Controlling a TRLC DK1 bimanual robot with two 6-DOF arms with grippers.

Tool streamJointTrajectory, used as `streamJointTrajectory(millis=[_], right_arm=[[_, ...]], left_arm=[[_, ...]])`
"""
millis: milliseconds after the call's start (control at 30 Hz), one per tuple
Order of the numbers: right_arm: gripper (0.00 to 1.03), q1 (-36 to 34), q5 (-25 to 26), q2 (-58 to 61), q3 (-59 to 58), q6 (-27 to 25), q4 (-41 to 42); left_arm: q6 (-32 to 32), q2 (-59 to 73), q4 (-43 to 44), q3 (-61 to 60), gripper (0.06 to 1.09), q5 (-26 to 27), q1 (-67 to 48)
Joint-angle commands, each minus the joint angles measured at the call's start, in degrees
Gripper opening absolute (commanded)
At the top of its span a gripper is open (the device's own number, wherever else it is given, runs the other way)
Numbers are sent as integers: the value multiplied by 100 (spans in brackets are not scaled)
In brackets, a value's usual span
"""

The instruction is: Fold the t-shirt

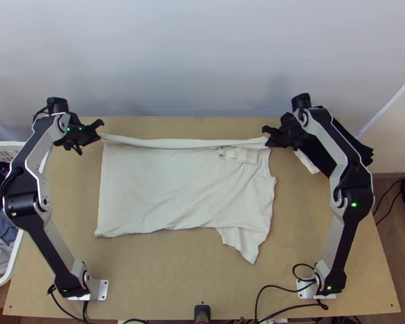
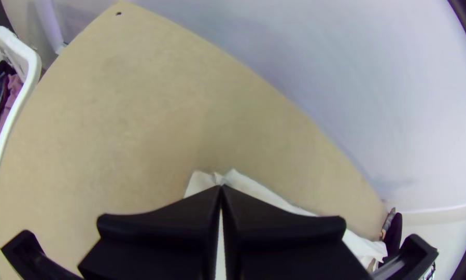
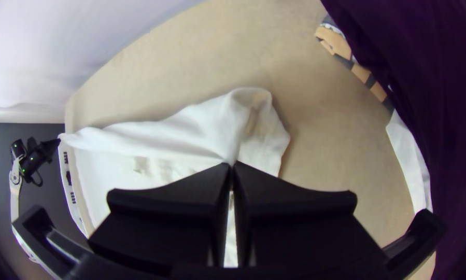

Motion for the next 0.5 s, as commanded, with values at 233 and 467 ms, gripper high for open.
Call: streamJointTrajectory(millis=[233, 467], right_arm=[[3, -20, 97, -914, -1424, -201, 631], [3, -3, 124, -1221, -2206, -201, 1228]], left_arm=[[-105, -958, 629, -1550, 10, 126, 102], [-131, -1257, 884, -2359, 10, 126, 93]])
